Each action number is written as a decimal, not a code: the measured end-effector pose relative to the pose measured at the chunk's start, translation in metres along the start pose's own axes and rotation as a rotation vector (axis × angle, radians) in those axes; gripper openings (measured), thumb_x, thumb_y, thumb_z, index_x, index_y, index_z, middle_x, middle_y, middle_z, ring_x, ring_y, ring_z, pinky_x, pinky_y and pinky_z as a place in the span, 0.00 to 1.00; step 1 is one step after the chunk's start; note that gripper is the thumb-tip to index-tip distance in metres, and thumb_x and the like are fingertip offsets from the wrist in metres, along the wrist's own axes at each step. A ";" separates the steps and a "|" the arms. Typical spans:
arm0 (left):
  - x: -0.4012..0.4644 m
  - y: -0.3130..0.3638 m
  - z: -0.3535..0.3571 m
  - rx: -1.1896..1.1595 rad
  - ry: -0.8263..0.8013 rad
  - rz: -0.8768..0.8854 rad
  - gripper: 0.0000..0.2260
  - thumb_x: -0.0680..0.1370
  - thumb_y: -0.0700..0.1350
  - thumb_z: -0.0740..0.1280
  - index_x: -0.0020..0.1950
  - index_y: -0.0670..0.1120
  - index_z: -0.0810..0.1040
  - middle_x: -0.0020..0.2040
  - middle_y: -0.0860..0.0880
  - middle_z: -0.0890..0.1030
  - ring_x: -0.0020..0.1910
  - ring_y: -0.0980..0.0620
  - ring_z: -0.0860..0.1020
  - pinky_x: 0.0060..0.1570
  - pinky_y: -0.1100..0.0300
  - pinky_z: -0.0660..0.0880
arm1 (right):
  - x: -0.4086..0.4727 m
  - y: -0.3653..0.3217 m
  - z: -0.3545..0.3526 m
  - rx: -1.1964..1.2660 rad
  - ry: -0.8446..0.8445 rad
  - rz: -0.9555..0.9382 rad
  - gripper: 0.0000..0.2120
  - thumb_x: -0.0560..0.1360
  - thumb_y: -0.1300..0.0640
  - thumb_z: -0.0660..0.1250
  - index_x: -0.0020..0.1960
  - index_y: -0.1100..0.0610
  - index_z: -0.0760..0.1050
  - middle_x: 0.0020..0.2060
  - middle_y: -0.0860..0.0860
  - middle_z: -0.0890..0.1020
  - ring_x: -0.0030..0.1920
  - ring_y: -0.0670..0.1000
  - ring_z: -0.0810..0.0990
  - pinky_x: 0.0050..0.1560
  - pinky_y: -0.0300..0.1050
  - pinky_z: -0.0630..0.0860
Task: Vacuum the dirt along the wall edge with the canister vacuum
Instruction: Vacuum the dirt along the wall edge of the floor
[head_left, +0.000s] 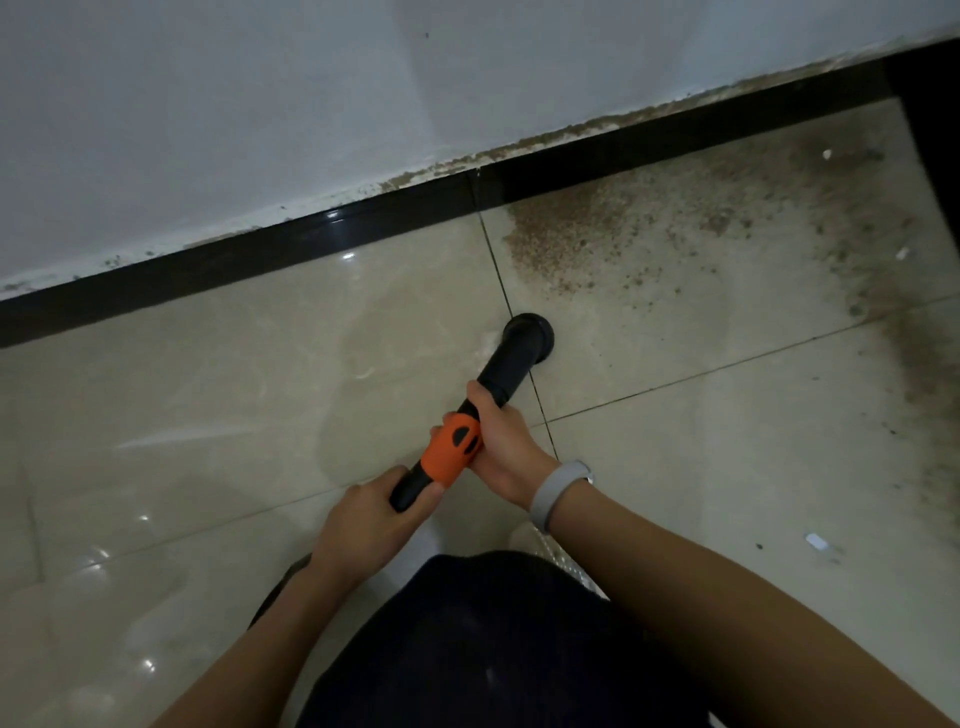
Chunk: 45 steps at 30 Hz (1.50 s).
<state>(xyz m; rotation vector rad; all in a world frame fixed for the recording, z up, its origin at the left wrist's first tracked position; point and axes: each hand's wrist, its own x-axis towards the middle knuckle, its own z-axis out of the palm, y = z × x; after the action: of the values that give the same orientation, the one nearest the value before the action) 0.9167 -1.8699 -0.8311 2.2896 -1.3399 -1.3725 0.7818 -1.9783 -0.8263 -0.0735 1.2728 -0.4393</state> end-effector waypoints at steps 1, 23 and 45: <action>0.000 0.001 0.000 0.019 -0.009 0.012 0.17 0.74 0.60 0.66 0.35 0.49 0.70 0.24 0.53 0.72 0.23 0.59 0.70 0.27 0.62 0.63 | -0.002 0.001 -0.002 0.015 0.011 -0.007 0.10 0.80 0.53 0.61 0.50 0.61 0.68 0.38 0.58 0.77 0.38 0.57 0.80 0.39 0.50 0.78; 0.016 0.043 0.008 0.035 -0.134 0.118 0.20 0.74 0.67 0.58 0.39 0.50 0.70 0.33 0.47 0.79 0.34 0.45 0.79 0.35 0.53 0.74 | -0.002 -0.022 -0.016 0.114 0.203 -0.164 0.09 0.78 0.56 0.62 0.45 0.61 0.67 0.27 0.56 0.73 0.27 0.54 0.75 0.33 0.48 0.76; -0.043 -0.019 0.010 -0.095 -0.168 0.023 0.15 0.76 0.57 0.64 0.44 0.44 0.75 0.31 0.45 0.77 0.30 0.45 0.76 0.38 0.45 0.76 | -0.012 0.053 -0.002 -0.012 0.289 0.006 0.09 0.77 0.58 0.63 0.41 0.61 0.67 0.31 0.57 0.75 0.30 0.55 0.76 0.34 0.48 0.76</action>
<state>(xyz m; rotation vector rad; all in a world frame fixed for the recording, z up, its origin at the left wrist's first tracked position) 0.9127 -1.8236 -0.8196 2.1332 -1.3108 -1.6151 0.7923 -1.9253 -0.8310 -0.0166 1.5593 -0.4486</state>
